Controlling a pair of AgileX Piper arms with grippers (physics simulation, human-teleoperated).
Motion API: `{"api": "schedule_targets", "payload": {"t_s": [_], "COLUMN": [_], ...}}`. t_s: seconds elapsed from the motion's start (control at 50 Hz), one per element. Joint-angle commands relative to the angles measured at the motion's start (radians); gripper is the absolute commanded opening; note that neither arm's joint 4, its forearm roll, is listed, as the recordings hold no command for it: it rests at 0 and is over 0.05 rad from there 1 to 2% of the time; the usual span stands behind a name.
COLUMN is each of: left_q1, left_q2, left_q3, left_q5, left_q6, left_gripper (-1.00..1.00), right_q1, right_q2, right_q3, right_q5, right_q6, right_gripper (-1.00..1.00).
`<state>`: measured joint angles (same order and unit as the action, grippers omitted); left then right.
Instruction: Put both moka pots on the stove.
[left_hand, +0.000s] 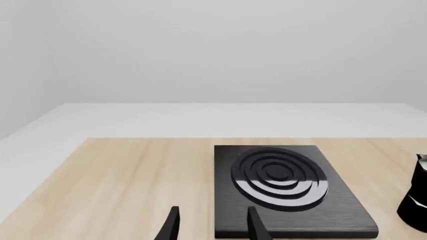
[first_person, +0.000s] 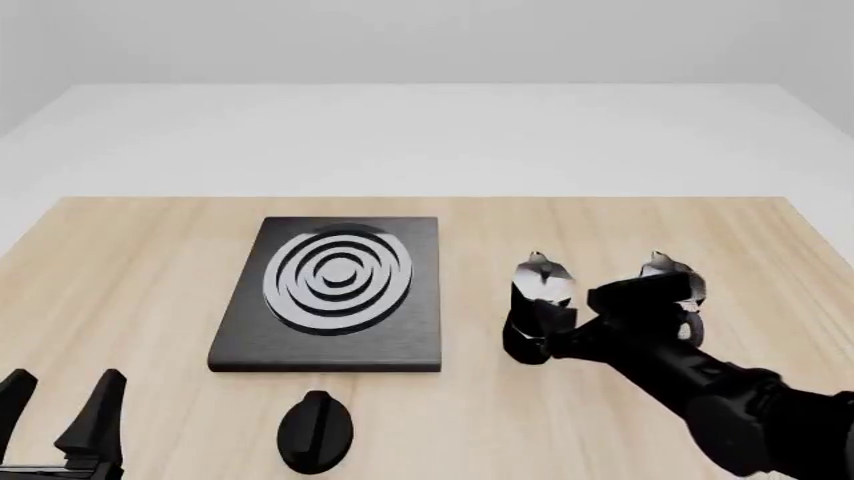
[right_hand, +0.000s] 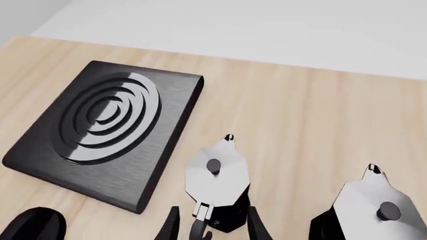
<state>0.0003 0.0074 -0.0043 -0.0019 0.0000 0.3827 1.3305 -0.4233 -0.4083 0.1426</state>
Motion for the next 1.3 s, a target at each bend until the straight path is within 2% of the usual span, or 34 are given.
{"api": "schedule_targets", "payload": {"t_s": [0.02,1.04,1.22,1.24,1.28,1.3], "left_q1": [0.000,0.000,0.000,0.000,0.000,0.000], "left_q2": [0.000,0.000,0.000,0.000,0.000,0.000], "left_q3": [0.000,0.000,0.000,0.000,0.000,0.000], "left_q5": [0.000,0.000,0.000,0.000,0.000,0.000], "left_q6": [0.000,0.000,0.000,0.000,0.000,0.000], "left_gripper": [1.00,1.00,1.00,1.00,1.00,1.00], "right_q1": [0.011,0.001,-0.006,-0.004,-0.040,-0.021], "right_q2": [0.046,0.101,0.073,0.072,0.048,0.060], "right_q3": [-0.010,0.023,0.028,0.027,0.042,0.031], "right_q5": [-0.020,-0.070,-0.065,-0.066,-0.069,-0.066], "right_q6": [0.010,0.020,-0.011,-0.021,-0.040,-0.030], "right_gripper": [1.00,1.00,1.00,-1.00,-1.00,-1.00]}}
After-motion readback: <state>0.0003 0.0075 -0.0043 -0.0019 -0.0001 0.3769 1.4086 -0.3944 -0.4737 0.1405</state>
